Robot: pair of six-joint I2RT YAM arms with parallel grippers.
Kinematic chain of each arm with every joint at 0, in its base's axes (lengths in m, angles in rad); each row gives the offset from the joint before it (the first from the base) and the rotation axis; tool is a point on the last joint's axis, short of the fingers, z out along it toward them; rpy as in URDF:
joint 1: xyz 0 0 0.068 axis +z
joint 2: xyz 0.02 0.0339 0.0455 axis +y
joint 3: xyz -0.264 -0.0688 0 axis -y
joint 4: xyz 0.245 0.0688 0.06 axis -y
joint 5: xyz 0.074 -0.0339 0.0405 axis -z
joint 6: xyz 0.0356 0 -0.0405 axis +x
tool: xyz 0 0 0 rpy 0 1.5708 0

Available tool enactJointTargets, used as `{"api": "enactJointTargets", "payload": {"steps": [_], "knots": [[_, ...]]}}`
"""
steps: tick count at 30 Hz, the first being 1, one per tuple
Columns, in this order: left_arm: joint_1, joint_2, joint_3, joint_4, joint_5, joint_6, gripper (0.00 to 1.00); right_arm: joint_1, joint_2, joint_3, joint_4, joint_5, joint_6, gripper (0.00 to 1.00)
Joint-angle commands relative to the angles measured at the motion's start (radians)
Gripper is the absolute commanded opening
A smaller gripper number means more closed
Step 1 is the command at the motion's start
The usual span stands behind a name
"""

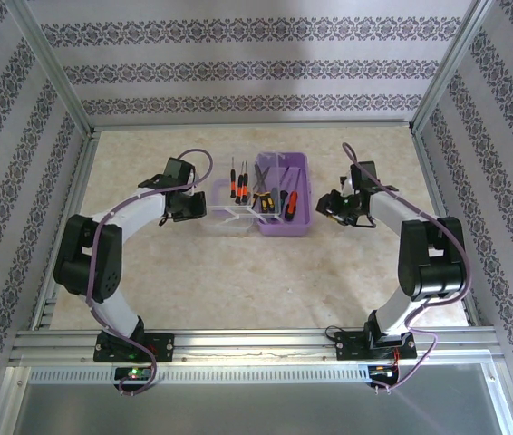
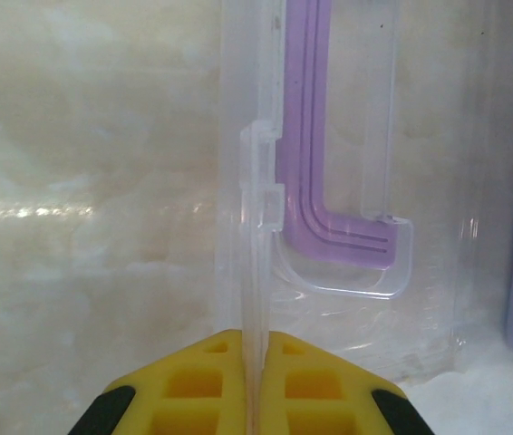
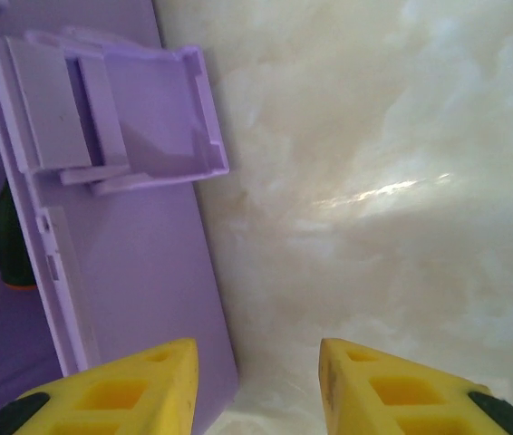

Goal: Pack the tool kit

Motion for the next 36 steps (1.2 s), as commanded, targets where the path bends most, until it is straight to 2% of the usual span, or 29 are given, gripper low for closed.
{"api": "enactJointTargets", "payload": {"steps": [1,8,20,30,36], "knots": [[-0.016,-0.057,0.035,-0.133,-0.133,0.037,0.00,0.024,0.021,0.026,-0.010,0.021,0.021,0.41],[-0.051,-0.105,0.134,-0.285,-0.235,0.091,0.00,0.096,0.070,0.035,0.027,0.001,0.052,0.41],[-0.130,-0.108,0.326,-0.490,-0.302,0.126,0.00,0.194,0.079,0.042,0.099,-0.053,0.122,0.41],[-0.241,-0.074,0.488,-0.622,-0.292,0.116,0.00,0.265,0.069,0.000,0.190,-0.071,0.191,0.40],[-0.290,-0.051,0.528,-0.621,-0.266,0.082,0.00,0.273,0.077,-0.012,0.217,-0.079,0.202,0.40]]}}
